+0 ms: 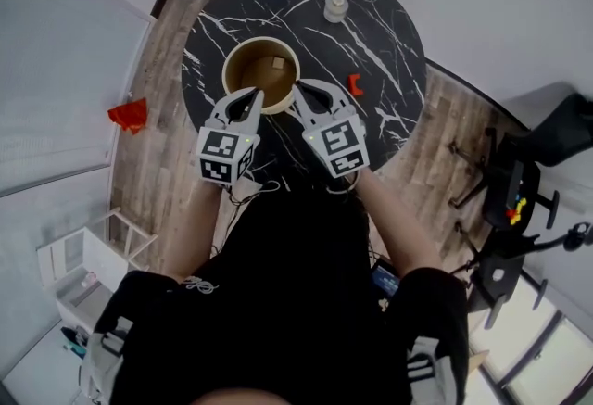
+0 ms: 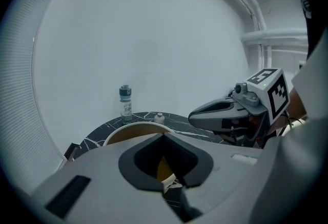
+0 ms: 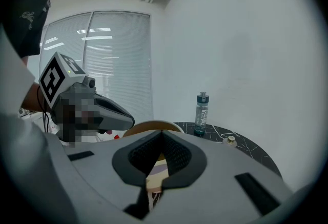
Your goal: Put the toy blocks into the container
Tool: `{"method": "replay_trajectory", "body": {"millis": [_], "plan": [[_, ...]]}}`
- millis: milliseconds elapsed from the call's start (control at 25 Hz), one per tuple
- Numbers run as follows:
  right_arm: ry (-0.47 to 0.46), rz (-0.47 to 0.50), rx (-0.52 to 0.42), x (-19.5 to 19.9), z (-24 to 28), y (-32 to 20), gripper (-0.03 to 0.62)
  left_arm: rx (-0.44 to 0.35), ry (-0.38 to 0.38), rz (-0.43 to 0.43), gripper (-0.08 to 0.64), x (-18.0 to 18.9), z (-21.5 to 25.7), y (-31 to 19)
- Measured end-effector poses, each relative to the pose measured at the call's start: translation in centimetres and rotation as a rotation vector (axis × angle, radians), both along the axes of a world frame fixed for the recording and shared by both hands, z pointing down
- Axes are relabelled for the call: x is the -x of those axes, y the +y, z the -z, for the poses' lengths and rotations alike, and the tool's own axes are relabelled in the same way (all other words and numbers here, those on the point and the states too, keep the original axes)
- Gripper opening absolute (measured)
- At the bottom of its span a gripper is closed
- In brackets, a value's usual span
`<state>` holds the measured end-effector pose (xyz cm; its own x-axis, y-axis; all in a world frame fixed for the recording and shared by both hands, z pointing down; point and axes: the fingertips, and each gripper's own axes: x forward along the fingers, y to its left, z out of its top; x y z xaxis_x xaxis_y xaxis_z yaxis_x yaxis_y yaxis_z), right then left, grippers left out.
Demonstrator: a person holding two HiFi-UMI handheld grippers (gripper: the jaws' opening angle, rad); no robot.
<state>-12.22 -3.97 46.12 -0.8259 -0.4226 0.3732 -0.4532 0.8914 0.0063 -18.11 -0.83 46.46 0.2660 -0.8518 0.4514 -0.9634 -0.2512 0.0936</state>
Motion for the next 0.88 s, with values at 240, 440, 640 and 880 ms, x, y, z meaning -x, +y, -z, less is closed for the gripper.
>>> {"method": "replay_trajectory", "body": {"millis": [240,440,640,880], "plan": [[-0.013,0.029,0.002,-0.9,-0.3,0.0,-0.003,0.002,-0.007,0.030,0.000,-0.9,-0.1,-0.1],[-0.021,0.092,0.013,-1.9,-0.5,-0.8,-0.003,0.009,-0.008,0.094,0.000,-1.8,-0.3,-0.8],[-0.017,0.186,0.024,-3.2,-0.6,-2.2,-0.003,0.027,-0.018,0.200,0.000,-2.2,-0.4,-1.7],[-0.016,0.272,0.049,-4.8,-1.0,-3.6,-0.003,0.048,-0.020,0.268,0.000,-4.6,-0.2,-2.6]]}}
